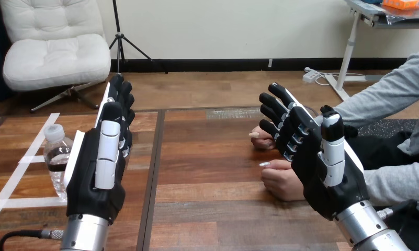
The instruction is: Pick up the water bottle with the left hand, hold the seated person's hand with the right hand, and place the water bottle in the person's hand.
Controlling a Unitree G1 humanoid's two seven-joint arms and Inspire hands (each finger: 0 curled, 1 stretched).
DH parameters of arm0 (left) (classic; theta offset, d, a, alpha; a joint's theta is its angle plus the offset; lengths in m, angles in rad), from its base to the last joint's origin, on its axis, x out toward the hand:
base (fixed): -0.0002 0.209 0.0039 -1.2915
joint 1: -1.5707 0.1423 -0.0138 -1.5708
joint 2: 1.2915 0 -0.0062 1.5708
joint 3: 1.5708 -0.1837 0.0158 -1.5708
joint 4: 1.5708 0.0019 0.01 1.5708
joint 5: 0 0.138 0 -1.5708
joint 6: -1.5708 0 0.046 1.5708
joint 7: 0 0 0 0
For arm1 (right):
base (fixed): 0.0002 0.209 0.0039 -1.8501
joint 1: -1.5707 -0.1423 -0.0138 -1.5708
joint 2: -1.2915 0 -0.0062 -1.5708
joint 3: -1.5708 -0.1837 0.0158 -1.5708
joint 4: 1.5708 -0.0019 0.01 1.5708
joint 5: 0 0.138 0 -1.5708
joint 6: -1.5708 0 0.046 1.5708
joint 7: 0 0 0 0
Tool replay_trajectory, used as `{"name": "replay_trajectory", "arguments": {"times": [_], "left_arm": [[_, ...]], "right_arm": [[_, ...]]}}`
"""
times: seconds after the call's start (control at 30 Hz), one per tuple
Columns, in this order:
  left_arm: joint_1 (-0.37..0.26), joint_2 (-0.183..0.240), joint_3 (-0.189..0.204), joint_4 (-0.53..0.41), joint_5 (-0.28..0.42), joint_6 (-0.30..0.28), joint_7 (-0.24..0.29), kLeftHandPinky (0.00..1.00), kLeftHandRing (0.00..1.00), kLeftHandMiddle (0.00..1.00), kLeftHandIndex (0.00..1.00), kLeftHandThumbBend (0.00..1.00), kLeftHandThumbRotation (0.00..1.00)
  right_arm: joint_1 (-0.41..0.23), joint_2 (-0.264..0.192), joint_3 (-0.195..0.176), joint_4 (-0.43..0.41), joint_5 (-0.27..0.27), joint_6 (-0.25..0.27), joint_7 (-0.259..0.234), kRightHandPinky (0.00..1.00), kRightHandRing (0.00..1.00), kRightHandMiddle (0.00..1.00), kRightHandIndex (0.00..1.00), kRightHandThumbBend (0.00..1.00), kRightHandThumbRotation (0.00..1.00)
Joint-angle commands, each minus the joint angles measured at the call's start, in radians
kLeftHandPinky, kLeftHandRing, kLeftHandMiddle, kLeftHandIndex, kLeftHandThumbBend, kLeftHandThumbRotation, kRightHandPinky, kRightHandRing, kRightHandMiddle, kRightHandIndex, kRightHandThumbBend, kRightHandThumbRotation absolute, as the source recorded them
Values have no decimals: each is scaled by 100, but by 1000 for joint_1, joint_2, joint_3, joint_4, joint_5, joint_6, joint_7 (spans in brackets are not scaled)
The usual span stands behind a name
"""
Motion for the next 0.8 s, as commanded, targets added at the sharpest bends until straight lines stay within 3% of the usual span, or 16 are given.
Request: {"name": "replay_trajectory", "arguments": {"times": [0.0,0.77], "left_arm": [[-52,-3,2,-15,7,-23,0,100,100,100,100,62,99],[-63,16,15,-22,8,-8,1,100,100,100,100,68,95]], "right_arm": [[-62,14,-13,-24,12,-7,0,100,99,96,97,100,100],[-58,17,-12,-16,7,-25,7,100,99,95,96,100,100]]}}
